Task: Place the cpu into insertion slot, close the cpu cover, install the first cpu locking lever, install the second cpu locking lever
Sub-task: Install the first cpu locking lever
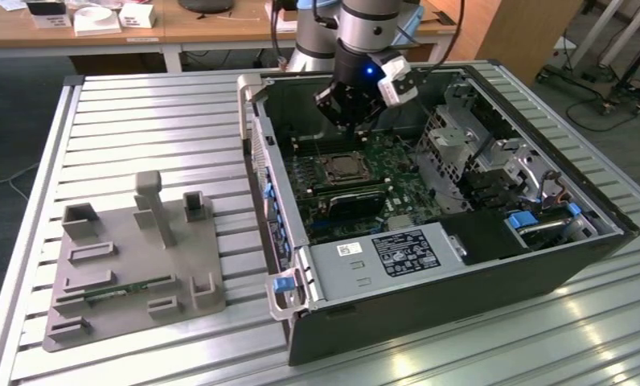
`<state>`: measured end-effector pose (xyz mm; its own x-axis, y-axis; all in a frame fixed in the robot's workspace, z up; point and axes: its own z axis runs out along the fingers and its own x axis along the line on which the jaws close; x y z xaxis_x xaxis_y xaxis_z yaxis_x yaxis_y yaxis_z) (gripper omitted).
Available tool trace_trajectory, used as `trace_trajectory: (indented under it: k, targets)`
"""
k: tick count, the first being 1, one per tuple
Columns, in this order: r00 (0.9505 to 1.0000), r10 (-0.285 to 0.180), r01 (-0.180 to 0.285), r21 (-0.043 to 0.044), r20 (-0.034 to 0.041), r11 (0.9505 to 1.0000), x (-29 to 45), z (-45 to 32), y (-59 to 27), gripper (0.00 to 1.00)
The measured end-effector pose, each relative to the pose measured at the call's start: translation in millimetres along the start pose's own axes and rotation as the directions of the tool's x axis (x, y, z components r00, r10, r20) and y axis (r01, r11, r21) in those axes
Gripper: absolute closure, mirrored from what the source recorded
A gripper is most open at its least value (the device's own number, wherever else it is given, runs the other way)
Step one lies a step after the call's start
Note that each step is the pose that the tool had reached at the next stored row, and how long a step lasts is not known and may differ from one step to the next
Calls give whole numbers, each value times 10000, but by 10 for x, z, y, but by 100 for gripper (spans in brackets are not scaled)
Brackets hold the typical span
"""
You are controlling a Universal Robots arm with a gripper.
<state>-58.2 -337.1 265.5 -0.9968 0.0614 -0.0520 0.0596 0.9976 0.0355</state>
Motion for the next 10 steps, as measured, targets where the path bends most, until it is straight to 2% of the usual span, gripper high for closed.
trace_trajectory:
  k: [2, 3, 10]
  targets:
    - [9999, -10, 10, -9, 142, 10000, 26, 4, -1, 89]
    - [9998, -13, 13, -12, 177, 10000, 34, 5, -2, 89]
    - [9998, -13, 13, -20, 177, 10000, 34, 5, -2, 89]
